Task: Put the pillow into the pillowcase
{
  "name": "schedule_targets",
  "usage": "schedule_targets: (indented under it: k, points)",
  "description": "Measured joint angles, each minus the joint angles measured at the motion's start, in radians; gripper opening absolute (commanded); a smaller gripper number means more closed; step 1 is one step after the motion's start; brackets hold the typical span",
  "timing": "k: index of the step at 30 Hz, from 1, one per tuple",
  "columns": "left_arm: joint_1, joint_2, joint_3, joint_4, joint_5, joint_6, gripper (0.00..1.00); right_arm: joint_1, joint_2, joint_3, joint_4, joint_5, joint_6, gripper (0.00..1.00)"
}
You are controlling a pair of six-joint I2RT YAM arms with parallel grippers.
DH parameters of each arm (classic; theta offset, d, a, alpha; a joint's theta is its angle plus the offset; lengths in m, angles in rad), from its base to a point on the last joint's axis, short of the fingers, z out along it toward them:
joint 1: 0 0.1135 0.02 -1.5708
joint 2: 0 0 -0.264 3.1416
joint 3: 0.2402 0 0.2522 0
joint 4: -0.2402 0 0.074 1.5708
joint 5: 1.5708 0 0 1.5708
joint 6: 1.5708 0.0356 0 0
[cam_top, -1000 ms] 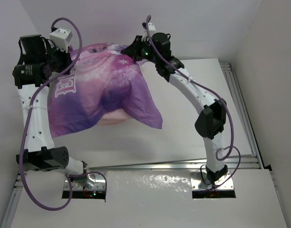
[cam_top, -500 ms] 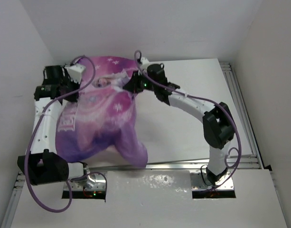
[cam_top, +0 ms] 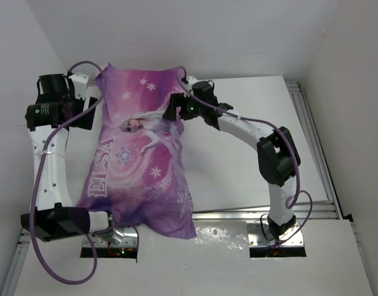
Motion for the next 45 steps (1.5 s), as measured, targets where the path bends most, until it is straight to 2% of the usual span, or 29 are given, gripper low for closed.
schedule_targets:
  k: [1, 5, 10, 12, 13, 14, 17, 19, 21, 24, 26, 29, 34, 37, 41, 45]
  points:
    - [0.0, -0.009, 0.019, -0.001, -0.016, 0.0, 0.87, -0.01, -0.006, 0.04, -0.017, 0.01, -0.011, 0.99]
    - [0.018, -0.02, 0.03, -0.026, -0.078, 0.004, 0.92, -0.049, -0.118, 0.071, -0.08, 0.052, -0.051, 0.99]
    - [0.128, 0.046, 0.104, -0.059, -0.084, 0.02, 0.94, -0.194, -0.407, 0.07, -0.209, 0.082, -0.09, 0.99]
    - [0.169, 0.067, 0.133, -0.05, -0.061, 0.025, 0.86, -0.306, -0.505, 0.066, -0.232, 0.094, -0.098, 0.99]
    - [0.18, 0.076, 0.142, -0.041, -0.037, 0.026, 0.75, -0.365, -0.55, 0.051, -0.23, 0.114, -0.105, 0.99]
    - [0.184, 0.09, 0.157, -0.031, -0.001, 0.026, 0.7, -0.402, -0.585, 0.029, -0.225, 0.123, -0.111, 0.99]
    - [0.173, 0.185, 0.242, 0.028, 0.137, 0.01, 0.57, -0.415, -0.64, -0.055, -0.204, 0.101, -0.111, 0.98]
    - [0.152, 0.29, 0.32, 0.088, 0.206, -0.013, 0.46, -0.395, -0.626, -0.103, -0.174, 0.067, -0.092, 0.96]
    - [0.12, 0.445, 0.454, 0.136, 0.267, -0.038, 0.4, -0.376, -0.576, -0.143, -0.162, 0.038, -0.071, 0.95]
    - [0.071, 0.689, 0.631, 0.213, 0.328, -0.067, 0.38, -0.366, -0.492, -0.179, -0.175, 0.022, -0.062, 0.95]
    - [0.048, 0.798, 0.658, 0.275, 0.349, -0.089, 0.38, -0.362, -0.454, -0.184, -0.198, 0.02, -0.062, 0.94]
    - [0.025, 0.875, 0.603, 0.375, 0.38, -0.135, 0.37, -0.36, -0.436, -0.185, -0.212, 0.021, -0.064, 0.94]
    - [0.018, 0.892, 0.486, 0.603, 0.395, -0.253, 0.38, -0.359, -0.428, -0.18, -0.219, 0.039, -0.069, 0.94]
    - [0.019, 0.965, 0.569, 0.714, 0.364, -0.318, 0.39, -0.358, -0.4, -0.157, -0.235, 0.048, -0.069, 0.94]
    - [0.02, 1.139, 0.733, 0.867, 0.303, -0.393, 0.45, -0.358, -0.351, -0.106, -0.287, 0.068, -0.073, 0.94]
    - [0.02, 1.242, 0.754, 0.952, 0.245, -0.424, 0.48, -0.358, -0.304, -0.032, -0.335, 0.095, -0.078, 0.94]
